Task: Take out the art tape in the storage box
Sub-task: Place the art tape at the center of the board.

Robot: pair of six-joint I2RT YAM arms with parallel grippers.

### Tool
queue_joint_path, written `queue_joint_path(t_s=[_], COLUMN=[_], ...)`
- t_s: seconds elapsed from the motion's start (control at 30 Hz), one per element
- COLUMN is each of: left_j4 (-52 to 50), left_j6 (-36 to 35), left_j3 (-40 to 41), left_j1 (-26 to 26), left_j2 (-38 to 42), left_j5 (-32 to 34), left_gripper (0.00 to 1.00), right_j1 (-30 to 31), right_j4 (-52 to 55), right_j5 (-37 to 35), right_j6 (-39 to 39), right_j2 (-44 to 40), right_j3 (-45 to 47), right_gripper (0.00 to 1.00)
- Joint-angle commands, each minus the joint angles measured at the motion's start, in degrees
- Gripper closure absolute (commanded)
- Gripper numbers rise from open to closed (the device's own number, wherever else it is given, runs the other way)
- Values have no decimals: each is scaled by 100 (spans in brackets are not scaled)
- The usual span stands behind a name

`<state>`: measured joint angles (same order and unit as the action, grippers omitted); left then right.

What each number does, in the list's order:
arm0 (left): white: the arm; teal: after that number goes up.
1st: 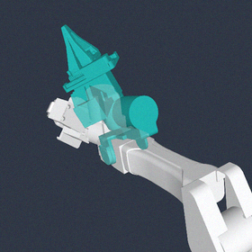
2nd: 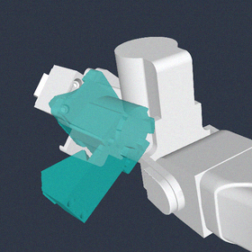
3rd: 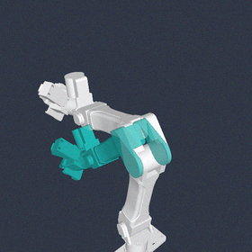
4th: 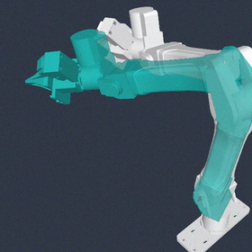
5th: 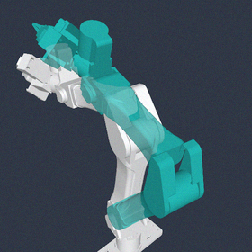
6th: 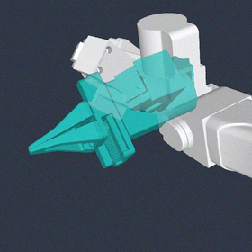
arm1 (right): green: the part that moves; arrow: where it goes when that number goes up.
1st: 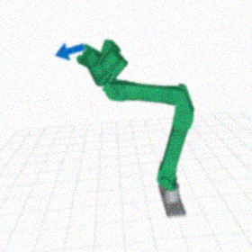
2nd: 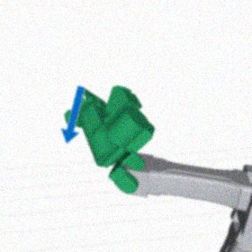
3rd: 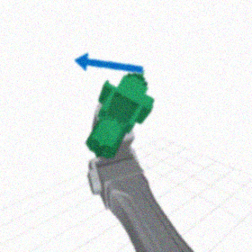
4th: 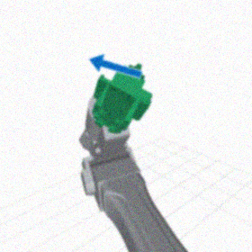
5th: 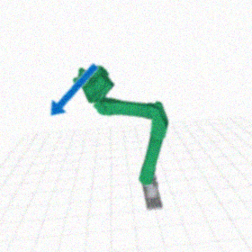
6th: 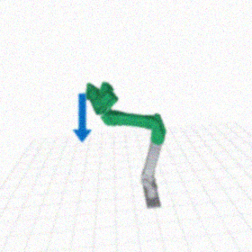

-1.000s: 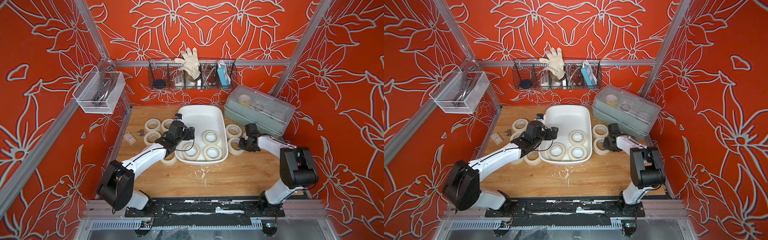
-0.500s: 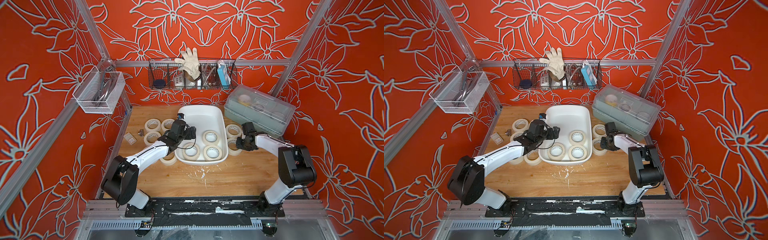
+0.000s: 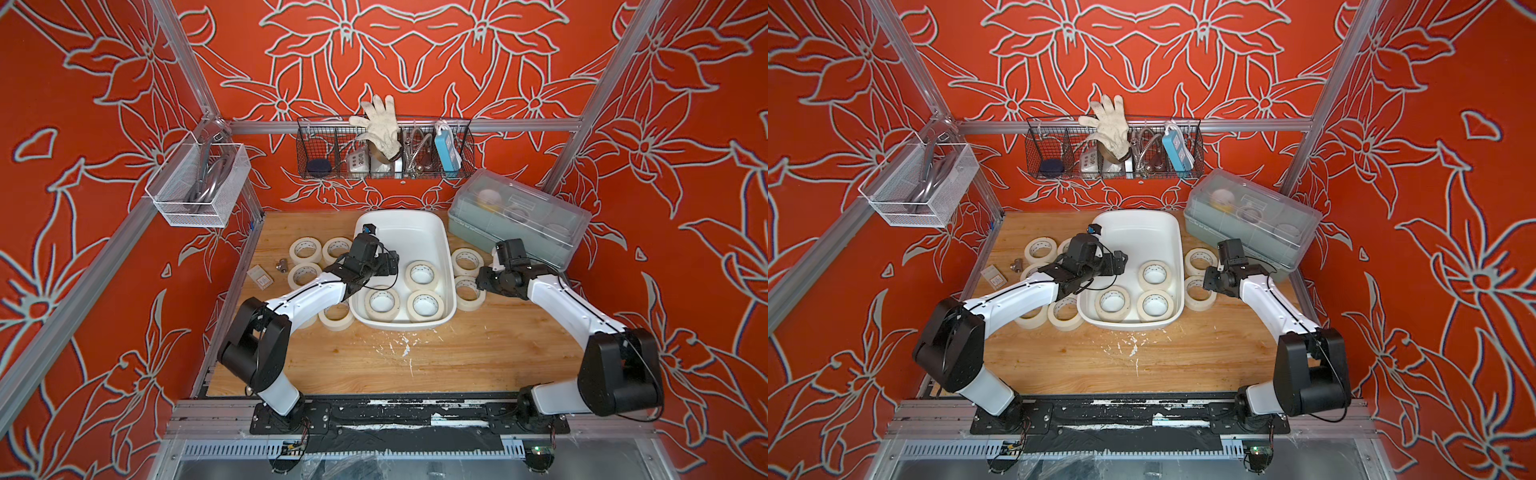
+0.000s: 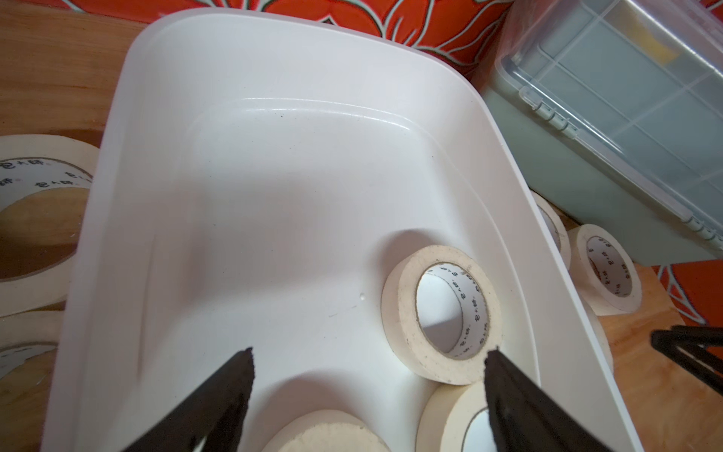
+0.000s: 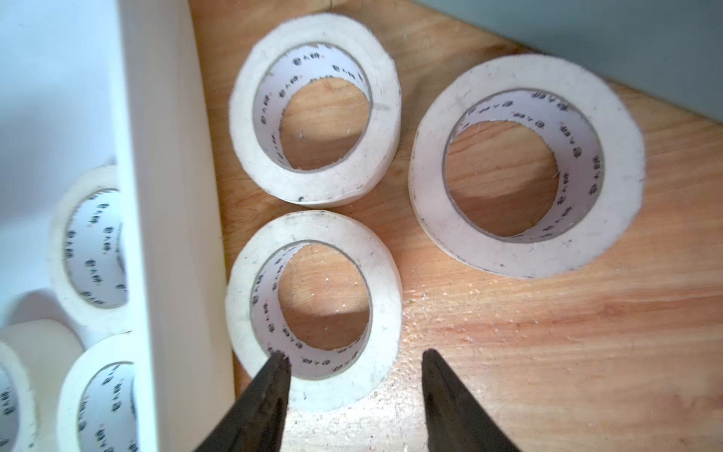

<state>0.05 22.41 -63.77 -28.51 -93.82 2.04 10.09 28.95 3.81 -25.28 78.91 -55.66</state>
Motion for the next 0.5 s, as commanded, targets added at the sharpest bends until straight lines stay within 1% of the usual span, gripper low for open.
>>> queue_joint_path(t_s=[0.0, 0.23, 0.37, 0.47], left_j4=[-375, -1036, -1478, -1737], left_j6=[26, 314, 457, 558], left_j3=[-481, -1531, -2087, -2332], left_j1=[-264, -697, -798, -807], left_j2=[-327, -1410, -1977, -2273], left_j5=[138, 153, 194, 256], left_gripper=[10, 12, 14, 19], right_j1=[50, 64, 63, 63], right_j4=[319, 484, 533, 550], right_j5=[136, 341, 436, 484], right_j6=[-55, -112, -135, -135], right_j2=[-374, -863, -965, -1000], right_j3=[-95, -60, -42, -28], right_gripper=[42, 42, 43, 43])
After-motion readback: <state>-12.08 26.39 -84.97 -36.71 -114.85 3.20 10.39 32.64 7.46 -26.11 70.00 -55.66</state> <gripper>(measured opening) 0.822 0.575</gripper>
